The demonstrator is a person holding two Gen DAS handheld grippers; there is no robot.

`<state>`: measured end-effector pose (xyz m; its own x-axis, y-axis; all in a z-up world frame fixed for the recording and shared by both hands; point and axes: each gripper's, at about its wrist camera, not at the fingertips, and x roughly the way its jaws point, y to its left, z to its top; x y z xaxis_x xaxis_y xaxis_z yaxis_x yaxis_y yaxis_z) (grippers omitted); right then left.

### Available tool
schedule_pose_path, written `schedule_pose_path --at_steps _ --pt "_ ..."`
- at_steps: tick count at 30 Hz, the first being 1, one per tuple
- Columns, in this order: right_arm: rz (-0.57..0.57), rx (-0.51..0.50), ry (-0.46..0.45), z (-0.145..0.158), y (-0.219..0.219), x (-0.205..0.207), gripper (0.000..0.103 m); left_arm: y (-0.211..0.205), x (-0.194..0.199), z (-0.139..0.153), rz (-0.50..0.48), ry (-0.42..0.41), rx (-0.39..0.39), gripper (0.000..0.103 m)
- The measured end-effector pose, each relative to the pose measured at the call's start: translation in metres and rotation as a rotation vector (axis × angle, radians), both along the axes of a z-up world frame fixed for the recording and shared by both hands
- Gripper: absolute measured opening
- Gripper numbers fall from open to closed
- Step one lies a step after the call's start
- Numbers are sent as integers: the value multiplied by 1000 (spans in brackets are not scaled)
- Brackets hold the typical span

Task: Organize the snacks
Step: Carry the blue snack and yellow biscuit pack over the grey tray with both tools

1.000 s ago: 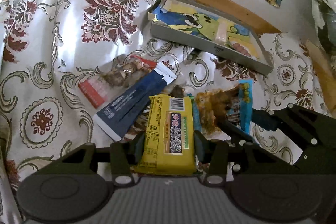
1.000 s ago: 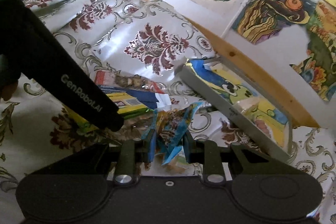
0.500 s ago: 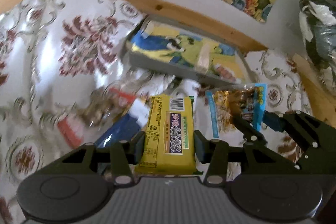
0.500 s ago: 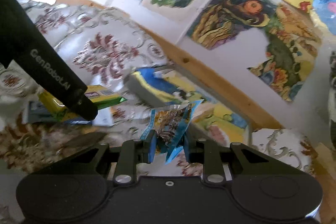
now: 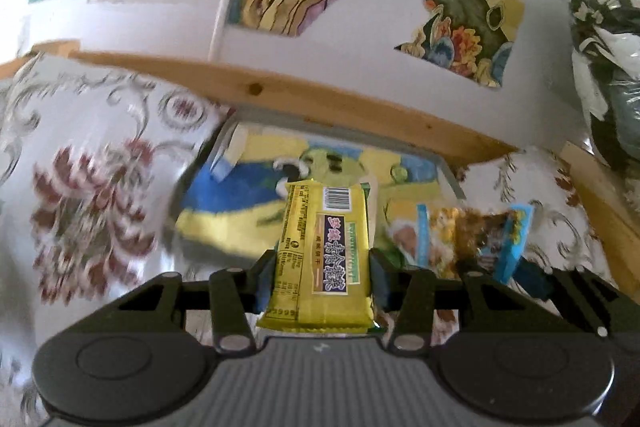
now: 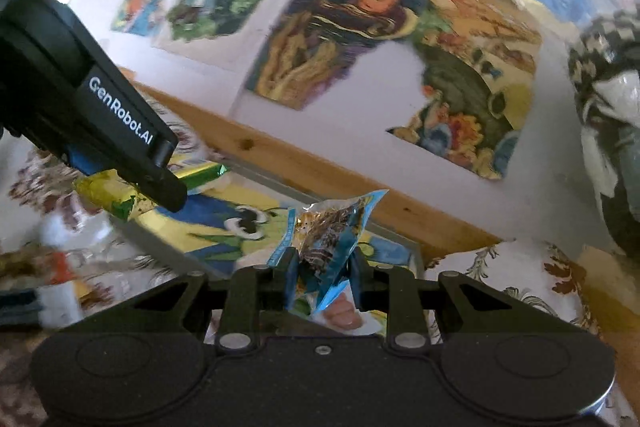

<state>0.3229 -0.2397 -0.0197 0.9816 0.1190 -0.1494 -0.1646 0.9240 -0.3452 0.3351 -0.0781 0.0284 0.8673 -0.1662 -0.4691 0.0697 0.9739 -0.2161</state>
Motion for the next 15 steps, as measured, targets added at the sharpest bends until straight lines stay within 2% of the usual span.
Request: schedule_pose_path --at_steps 4,7,10,13,15 --pt "-27 79 9 0 -8 26 28 -14 30 -4 4 -13 41 52" --pt "-34 149 28 -4 -13 47 28 -21 52 -14 36 17 33 52" --pt "-41 179 35 -6 -16 64 28 -26 71 -24 58 39 25 52" --pt "-47 278 67 -8 -26 79 28 -31 86 -31 66 29 57 52" --pt "-50 310 93 -12 -30 86 28 -33 95 -36 74 27 81 52"
